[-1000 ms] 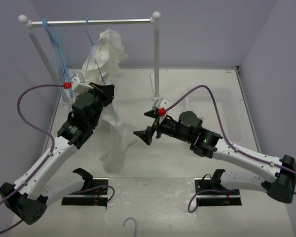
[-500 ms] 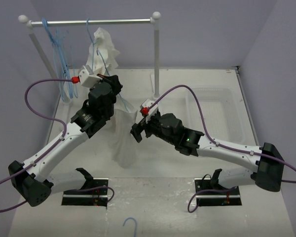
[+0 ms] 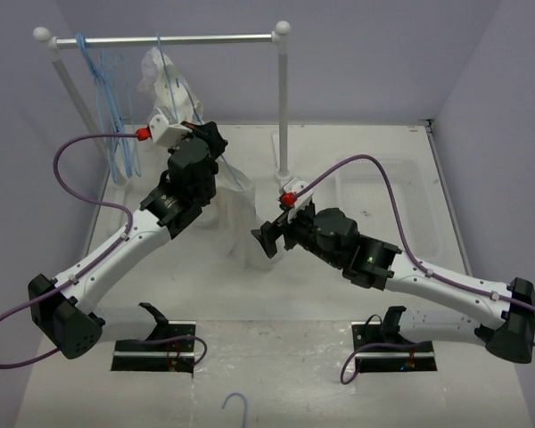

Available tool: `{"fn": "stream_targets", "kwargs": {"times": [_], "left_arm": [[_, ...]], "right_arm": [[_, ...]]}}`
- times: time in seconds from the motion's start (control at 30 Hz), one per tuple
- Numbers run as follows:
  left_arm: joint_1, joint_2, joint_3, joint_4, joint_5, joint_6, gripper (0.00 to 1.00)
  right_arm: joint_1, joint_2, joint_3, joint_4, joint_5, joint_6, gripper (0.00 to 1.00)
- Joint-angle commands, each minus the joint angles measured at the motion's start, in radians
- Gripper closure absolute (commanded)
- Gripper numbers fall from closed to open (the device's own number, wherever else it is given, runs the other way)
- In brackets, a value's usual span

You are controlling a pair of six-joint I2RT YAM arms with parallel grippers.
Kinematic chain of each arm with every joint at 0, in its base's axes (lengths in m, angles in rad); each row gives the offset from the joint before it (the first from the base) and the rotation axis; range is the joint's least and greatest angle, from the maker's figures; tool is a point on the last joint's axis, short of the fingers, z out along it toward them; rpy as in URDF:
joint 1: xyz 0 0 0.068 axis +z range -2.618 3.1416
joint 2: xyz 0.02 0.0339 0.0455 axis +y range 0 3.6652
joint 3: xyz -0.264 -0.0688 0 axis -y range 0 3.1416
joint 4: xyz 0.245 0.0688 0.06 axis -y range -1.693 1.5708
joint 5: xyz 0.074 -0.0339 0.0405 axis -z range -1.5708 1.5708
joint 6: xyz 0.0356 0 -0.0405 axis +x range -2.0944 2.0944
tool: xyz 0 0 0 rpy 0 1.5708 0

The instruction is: Remove the skirt from the hanger

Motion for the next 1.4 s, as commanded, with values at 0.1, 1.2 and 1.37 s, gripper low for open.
{"fn": "stream_targets", "kwargs": {"times": [0.1,1.2,1.37], "left_arm": [[-0.004,-0.015,0.045,0.125,-0.025,0.025,1.0],[0.048,-0.027,0.181,-0.128,0.591,0.333,1.0],[0.049,-0.087,0.169,-0.381,0.774,0.418,1.0]], "right_arm": [[-0.041,0.021,0.058,-0.004,-0.084,0.026,0.01],[-0.264,0.134,-0.195,0.236,-0.142,0.191,1.0],[-0.265,0.147,-0.034,0.206,-0.136,0.181,1.0]]}}
